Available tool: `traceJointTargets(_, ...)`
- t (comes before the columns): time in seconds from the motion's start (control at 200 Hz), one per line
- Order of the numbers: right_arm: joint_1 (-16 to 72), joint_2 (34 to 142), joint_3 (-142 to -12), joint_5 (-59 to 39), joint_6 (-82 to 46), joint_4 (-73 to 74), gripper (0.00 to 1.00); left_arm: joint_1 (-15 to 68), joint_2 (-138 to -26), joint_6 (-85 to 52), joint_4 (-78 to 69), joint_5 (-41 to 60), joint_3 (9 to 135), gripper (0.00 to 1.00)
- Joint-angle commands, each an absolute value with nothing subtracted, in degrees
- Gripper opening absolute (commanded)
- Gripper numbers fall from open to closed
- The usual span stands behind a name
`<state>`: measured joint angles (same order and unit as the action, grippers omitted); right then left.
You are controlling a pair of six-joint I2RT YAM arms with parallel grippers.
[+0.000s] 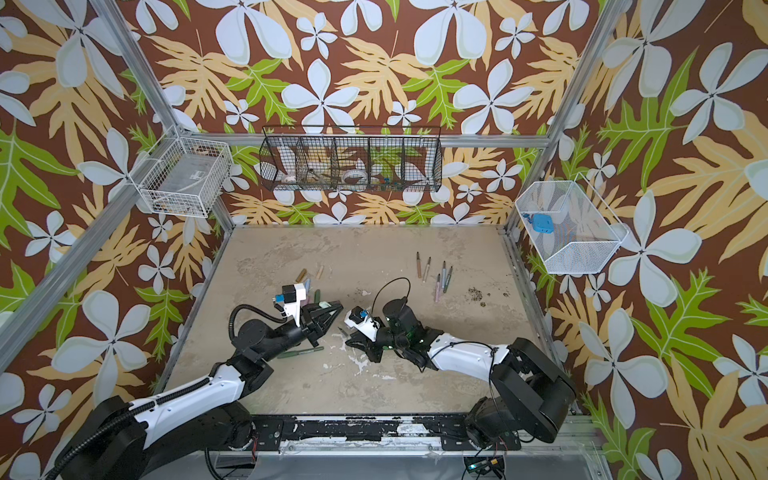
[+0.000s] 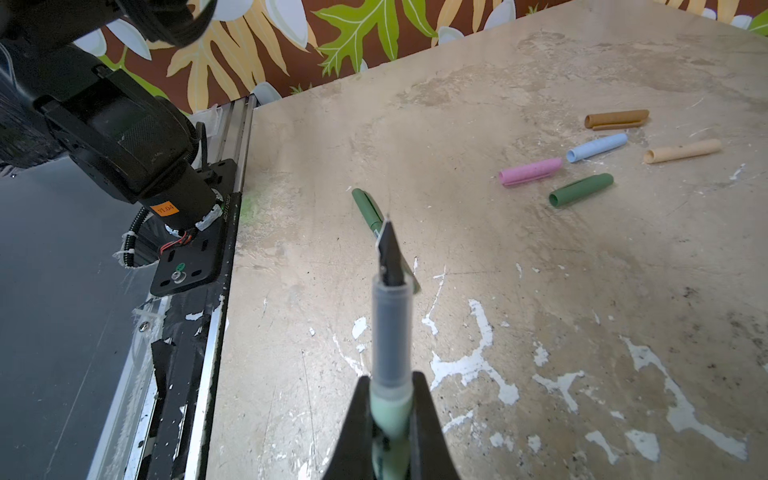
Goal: Open the pen caps
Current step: 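Lower the light-green cap with the left gripper while the right gripper carries the pen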
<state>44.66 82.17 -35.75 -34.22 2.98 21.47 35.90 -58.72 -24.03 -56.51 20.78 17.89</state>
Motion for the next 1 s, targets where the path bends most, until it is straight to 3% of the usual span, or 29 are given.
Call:
traceJointTargets(0.0,44.6,81.2,-35.5,-30.7,2.0,22.3,0.00,35.9,-58.0,-23.3,-54.1,16.3,18.8,0.00)
traceJointTargets(0.415,44.6,69.0,-31.0,-8.1,-3.2,23.7,0.00,35.8,-57.8,-22.1,-41.9,-0.7,21.1,0.00)
traceJointTargets(0.721,43.9,66.9,-31.5,13.4,-8.2,20.2,0.00,35.7,-68.2,-23.9,-27.9,-15.5,29.3,0.00)
traceJointTargets(0.996,35.8,68.2,-32.8,13.7,-14.2,15.0,0.00,31.6,-80.6,-25.6,-20.5,-8.7,36.3,0.00)
